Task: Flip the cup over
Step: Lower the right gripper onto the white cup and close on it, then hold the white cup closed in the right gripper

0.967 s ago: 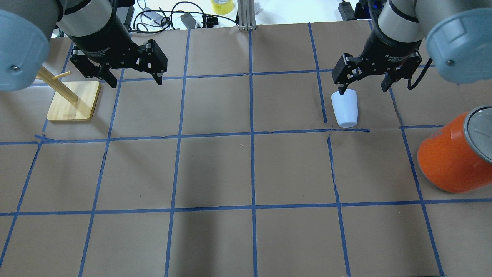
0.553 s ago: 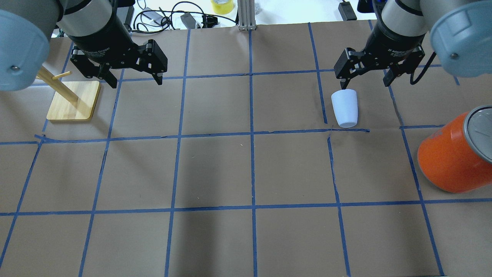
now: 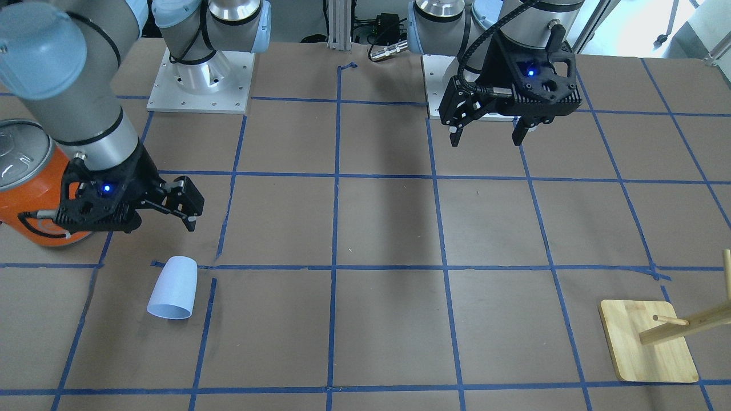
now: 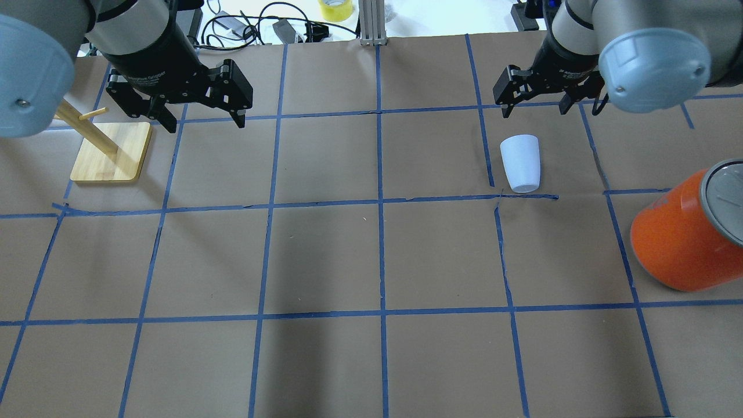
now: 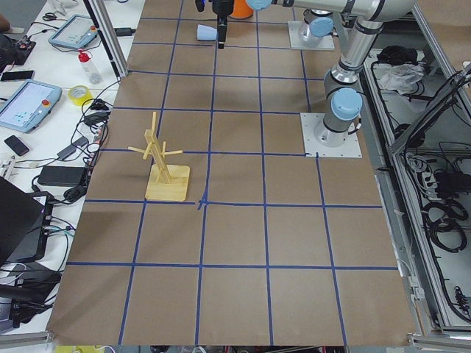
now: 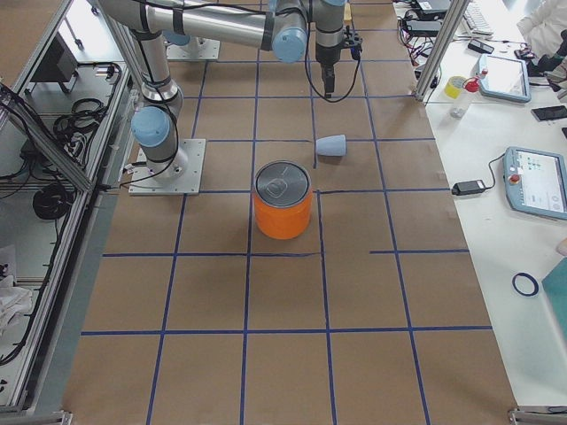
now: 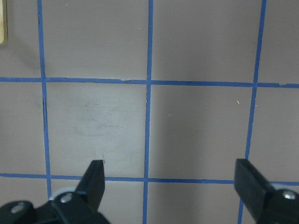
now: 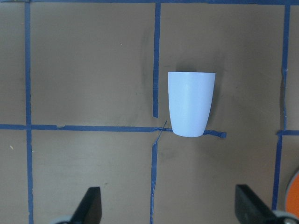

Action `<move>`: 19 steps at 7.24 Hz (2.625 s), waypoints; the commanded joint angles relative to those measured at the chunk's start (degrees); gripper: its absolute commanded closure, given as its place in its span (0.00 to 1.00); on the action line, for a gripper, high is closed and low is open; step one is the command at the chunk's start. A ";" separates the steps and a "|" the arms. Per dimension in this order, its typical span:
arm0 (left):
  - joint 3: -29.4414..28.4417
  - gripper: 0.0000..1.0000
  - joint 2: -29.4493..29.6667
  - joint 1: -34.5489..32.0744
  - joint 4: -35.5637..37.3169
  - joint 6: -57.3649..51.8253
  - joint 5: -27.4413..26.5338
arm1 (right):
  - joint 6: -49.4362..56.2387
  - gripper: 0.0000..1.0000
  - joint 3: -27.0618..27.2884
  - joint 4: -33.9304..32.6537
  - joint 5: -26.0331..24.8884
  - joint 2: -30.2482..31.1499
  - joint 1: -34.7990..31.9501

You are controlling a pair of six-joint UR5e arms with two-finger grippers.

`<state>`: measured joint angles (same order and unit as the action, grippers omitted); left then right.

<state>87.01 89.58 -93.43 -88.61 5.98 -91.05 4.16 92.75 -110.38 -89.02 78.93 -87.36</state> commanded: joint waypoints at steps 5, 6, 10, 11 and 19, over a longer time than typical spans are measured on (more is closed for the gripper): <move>0.09 0.00 -0.02 -0.08 0.01 0.00 0.00 | -0.64 0.03 2.16 -11.59 -0.11 -13.08 3.95; 0.00 0.00 -0.02 -0.08 0.01 0.00 0.00 | -0.82 0.02 4.52 -13.70 -0.10 -13.53 3.95; 0.00 0.00 -0.02 0.01 0.01 0.00 0.00 | -0.82 0.00 5.51 -19.78 -0.10 -18.45 3.95; 0.09 0.00 0.07 -0.08 0.01 0.00 0.00 | -0.73 0.00 5.43 -19.79 -0.10 -18.46 3.95; 0.09 0.00 -0.02 0.01 0.01 0.00 0.00 | -0.64 0.12 5.69 -21.02 -0.10 -20.22 3.95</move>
<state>87.10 89.56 -93.47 -88.59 5.98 -91.06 3.51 98.31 -131.46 -89.05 58.79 -83.41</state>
